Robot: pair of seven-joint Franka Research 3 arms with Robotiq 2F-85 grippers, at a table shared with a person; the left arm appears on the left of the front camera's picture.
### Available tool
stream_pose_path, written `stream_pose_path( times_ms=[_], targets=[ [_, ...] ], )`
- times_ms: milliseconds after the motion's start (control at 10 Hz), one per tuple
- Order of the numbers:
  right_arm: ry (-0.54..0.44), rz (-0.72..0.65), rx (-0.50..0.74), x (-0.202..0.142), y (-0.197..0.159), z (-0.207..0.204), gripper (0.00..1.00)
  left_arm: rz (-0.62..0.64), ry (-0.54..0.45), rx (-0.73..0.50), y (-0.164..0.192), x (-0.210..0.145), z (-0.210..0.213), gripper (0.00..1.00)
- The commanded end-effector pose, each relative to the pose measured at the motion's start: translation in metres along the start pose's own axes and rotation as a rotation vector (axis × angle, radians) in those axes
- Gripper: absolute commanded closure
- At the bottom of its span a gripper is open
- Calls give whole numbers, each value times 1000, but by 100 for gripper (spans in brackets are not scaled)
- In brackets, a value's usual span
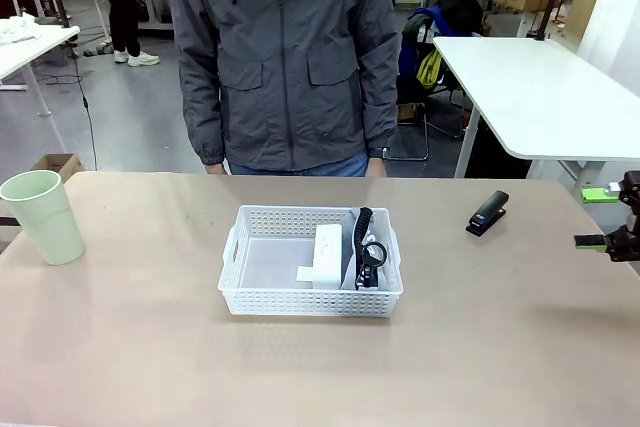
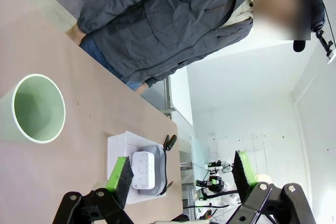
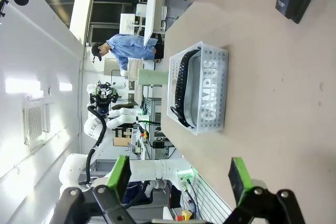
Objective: Efficiently arrange items inside the basket to fit them all.
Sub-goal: Pick up the Stapler and place it inside the Organizing basket.
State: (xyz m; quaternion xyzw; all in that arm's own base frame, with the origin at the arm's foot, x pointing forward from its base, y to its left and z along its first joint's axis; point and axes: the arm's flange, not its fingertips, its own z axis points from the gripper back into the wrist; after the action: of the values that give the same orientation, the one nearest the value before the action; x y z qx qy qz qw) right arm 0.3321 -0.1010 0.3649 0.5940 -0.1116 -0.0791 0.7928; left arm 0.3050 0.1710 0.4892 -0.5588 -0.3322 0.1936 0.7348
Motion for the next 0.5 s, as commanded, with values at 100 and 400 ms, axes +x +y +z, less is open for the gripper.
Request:
stream_pose_path(
  times_ms=[100, 400],
  targets=[
    [0, 0, 0, 0, 0, 0, 0, -16, -3, -18, -1, 0, 0, 0],
    [-120, 138, -572, -16, 103, 25, 0, -16, -3, -18, -1, 0, 0, 0]
  ],
)
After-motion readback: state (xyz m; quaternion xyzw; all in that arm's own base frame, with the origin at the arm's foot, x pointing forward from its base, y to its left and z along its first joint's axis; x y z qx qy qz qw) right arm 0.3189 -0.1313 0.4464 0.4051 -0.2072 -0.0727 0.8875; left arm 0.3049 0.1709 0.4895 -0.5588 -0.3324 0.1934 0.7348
